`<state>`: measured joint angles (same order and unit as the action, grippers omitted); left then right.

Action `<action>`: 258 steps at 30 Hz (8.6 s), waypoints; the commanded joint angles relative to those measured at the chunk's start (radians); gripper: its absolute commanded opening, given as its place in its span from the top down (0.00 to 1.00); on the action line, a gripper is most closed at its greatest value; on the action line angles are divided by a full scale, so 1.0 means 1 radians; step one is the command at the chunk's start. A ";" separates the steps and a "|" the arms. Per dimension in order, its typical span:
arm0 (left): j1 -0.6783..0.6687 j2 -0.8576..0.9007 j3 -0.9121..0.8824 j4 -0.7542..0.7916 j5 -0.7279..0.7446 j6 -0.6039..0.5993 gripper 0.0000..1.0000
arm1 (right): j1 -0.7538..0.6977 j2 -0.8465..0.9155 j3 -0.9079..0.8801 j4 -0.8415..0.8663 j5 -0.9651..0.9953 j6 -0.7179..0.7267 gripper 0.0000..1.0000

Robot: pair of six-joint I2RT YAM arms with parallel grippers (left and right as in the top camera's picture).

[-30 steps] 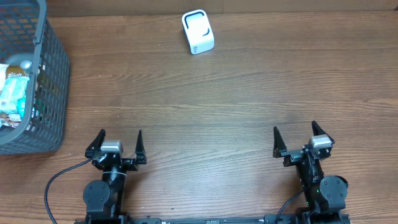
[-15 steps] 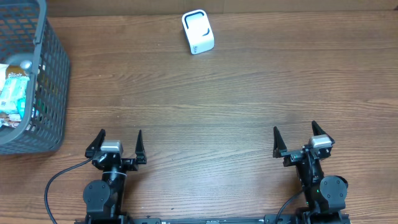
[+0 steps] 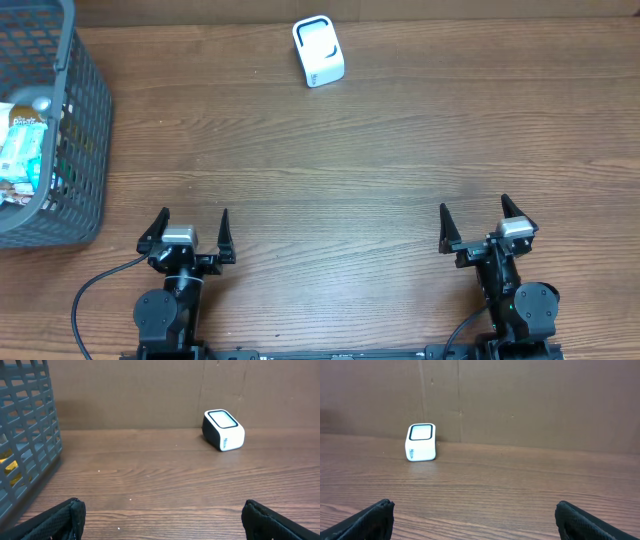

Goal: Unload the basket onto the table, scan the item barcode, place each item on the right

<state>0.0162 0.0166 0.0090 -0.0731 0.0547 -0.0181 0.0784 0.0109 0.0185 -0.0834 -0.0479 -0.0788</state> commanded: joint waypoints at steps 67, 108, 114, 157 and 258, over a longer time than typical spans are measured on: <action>-0.003 -0.012 -0.004 -0.002 -0.010 0.019 0.00 | -0.004 -0.008 -0.011 0.003 -0.002 -0.001 0.00; -0.004 -0.012 -0.004 -0.002 -0.010 0.019 0.00 | -0.004 -0.008 -0.011 0.002 -0.002 -0.001 0.00; -0.004 -0.012 -0.004 -0.002 -0.010 0.019 0.01 | -0.004 -0.008 -0.011 0.002 -0.002 -0.001 0.00; -0.003 0.389 0.927 0.877 0.122 0.076 0.01 | -0.004 -0.008 -0.011 0.003 -0.002 -0.001 0.00; 0.777 1.975 2.142 -1.409 0.119 0.229 0.00 | -0.004 -0.008 -0.011 0.002 -0.002 -0.001 0.00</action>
<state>0.7818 1.9991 2.1906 -1.4853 0.1860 0.1825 0.0780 0.0109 0.0185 -0.0834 -0.0479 -0.0788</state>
